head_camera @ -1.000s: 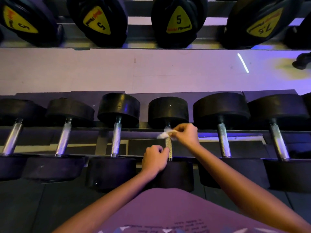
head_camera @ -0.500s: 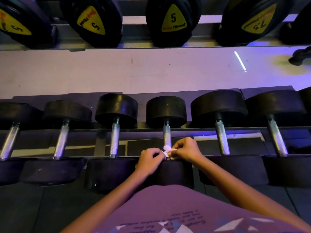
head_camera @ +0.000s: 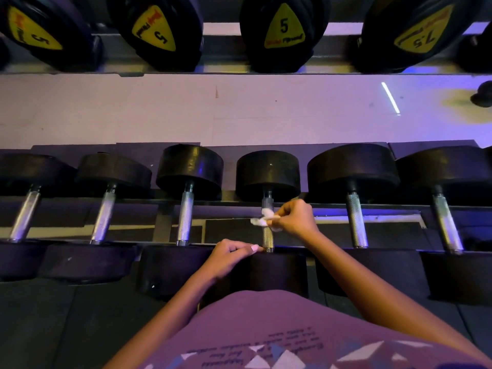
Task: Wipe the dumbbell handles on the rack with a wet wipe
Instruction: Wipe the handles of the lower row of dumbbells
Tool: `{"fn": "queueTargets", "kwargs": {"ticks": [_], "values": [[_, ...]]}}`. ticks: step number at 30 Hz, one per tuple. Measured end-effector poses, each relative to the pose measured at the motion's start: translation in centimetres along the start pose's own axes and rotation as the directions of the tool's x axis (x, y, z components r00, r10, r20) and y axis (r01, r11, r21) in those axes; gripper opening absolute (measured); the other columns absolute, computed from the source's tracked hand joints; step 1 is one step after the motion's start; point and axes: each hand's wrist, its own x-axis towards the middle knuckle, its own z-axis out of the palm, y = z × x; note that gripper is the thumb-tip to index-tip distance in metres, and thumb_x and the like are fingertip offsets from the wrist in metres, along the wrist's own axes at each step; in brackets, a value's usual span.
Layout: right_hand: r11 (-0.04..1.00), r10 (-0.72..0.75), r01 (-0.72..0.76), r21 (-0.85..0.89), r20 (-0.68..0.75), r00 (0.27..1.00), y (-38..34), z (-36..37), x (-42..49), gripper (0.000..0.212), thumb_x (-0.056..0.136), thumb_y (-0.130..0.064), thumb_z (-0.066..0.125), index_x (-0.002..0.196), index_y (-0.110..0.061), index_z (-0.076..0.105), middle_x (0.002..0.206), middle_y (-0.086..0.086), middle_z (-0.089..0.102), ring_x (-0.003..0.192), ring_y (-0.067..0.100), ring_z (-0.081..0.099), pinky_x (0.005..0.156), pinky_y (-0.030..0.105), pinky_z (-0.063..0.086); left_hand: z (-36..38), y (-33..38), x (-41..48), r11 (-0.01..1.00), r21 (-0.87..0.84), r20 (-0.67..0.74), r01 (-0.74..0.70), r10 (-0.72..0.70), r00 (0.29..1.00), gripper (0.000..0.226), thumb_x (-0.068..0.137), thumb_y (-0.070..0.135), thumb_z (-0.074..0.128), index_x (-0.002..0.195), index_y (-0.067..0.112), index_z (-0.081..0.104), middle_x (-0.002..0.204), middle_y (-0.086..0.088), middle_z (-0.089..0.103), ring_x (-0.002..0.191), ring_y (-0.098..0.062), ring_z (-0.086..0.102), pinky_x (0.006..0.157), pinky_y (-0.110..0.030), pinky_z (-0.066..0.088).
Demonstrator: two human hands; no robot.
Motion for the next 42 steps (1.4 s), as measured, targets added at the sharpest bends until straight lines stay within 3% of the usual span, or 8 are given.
{"fn": "queueTargets", "kwargs": {"ticks": [6, 10, 13, 20, 25, 29, 34, 42], "values": [[0.995, 0.003, 0.005, -0.096, 0.083, 0.997, 1.6, 0.7, -2.6, 0.018, 0.069, -0.020, 0.086, 0.076, -0.008, 0.074, 0.076, 0.002, 0.071, 0.071, 0.008, 0.066, 0.065, 0.022, 0.055, 0.0, -0.2, 0.1, 1.000, -0.029, 0.018, -0.011, 0.012, 1.000, 0.041, 0.069, 0.053, 0.067, 0.094, 0.023, 0.079, 0.101, -0.003, 0.075, 0.110, -0.016, 0.064, 0.101, -0.034, 0.044], [0.998, -0.049, 0.047, -0.049, -0.028, 0.998, -0.1, -0.1, -1.2, 0.013, 0.074, -0.018, 0.082, 0.080, -0.011, 0.073, 0.067, -0.006, 0.063, 0.063, -0.003, 0.057, 0.051, 0.010, 0.038, 0.0, -0.3, 0.1, 0.999, -0.048, 0.000, 0.010, -0.010, 1.000, 0.037, 0.071, 0.048, 0.069, 0.092, 0.019, 0.079, 0.100, -0.006, 0.075, 0.104, -0.018, 0.065, 0.098, -0.038, 0.046], [0.997, -0.079, 0.079, -0.001, -0.139, 0.987, -1.9, -0.4, 0.8, 0.013, 0.077, -0.020, 0.080, 0.081, -0.011, 0.073, 0.068, -0.008, 0.062, 0.066, -0.001, 0.058, 0.055, 0.012, 0.042, 0.0, -0.3, 0.1, 0.998, -0.057, -0.009, 0.028, -0.029, 1.000, 0.025, 0.080, 0.035, 0.070, 0.092, 0.014, 0.079, 0.093, -0.007, 0.075, 0.093, -0.015, 0.066, 0.089, -0.034, 0.046], [0.998, -0.030, 0.030, -0.052, -0.005, 1.000, -0.1, 0.2, -0.2, 0.018, 0.070, -0.021, 0.085, 0.071, -0.011, 0.070, 0.067, -0.002, 0.067, 0.066, 0.005, 0.064, 0.055, 0.019, 0.049, -0.2, -0.9, 0.2, 1.000, -0.018, -0.034, 0.013, -0.013, 0.999, 0.090, 0.062, 0.072, 0.074, 0.089, -0.014, 0.068, 0.085, -0.010, 0.061, 0.084, -0.019, 0.053, 0.080, -0.035, 0.037], [0.997, 0.027, -0.021, -0.073, 0.086, 0.996, 2.6, 1.1, -2.3, 0.020, 0.065, -0.023, 0.088, 0.065, -0.013, 0.071, 0.066, 0.000, 0.070, 0.064, 0.007, 0.065, 0.058, 0.023, 0.052, 0.1, -0.3, -0.4, 0.997, 0.027, -0.024, -0.073, 0.073, 0.997, 0.046, 0.077, 0.051, 0.063, 0.101, 0.014, 0.077, 0.104, 0.000, 0.074, 0.112, -0.012, 0.063, 0.098, -0.027, 0.044], [0.997, 0.054, -0.055, 0.056, 0.021, 0.998, 2.7, 1.0, -2.2, 0.017, 0.067, -0.018, 0.087, 0.066, -0.013, 0.071, 0.068, 0.003, 0.071, 0.064, 0.011, 0.066, 0.062, 0.026, 0.057, 0.4, -0.2, -1.5, 0.968, 0.133, -0.035, -0.212, 0.218, 0.975, 0.038, 0.088, 0.041, 0.057, 0.109, 0.015, 0.074, 0.110, 0.007, 0.072, 0.113, -0.006, 0.062, 0.098, -0.019, 0.043], [0.990, -0.012, 0.037, 0.137, -0.175, 0.984, -0.5, 0.1, 0.2, 0.013, 0.076, -0.020, 0.080, 0.083, -0.012, 0.072, 0.073, -0.004, 0.066, 0.066, 0.000, 0.059, 0.052, 0.010, 0.038, 0.1, -0.4, -2.5, 0.869, 0.359, -0.005, -0.341, 0.367, 0.930, 0.039, 0.088, 0.042, 0.059, 0.120, 0.022, 0.069, 0.120, 0.011, 0.068, 0.117, 0.002, 0.057, 0.101, -0.016, 0.041], [0.997, -0.063, 0.067, 0.023, -0.144, 0.988, -0.5, 1.0, 0.1, 0.019, 0.071, -0.026, 0.084, 0.077, -0.014, 0.071, 0.072, -0.003, 0.067, 0.068, 0.003, 0.062, 0.053, 0.013, 0.042, 0.2, -0.8, -2.5, 0.757, 0.406, 0.009, -0.513, 0.558, 0.830, 0.035, 0.092, 0.027, 0.061, 0.124, 0.014, 0.066, 0.128, 0.008, 0.064, 0.133, -0.010, 0.047, 0.110, -0.027, 0.037]]}}
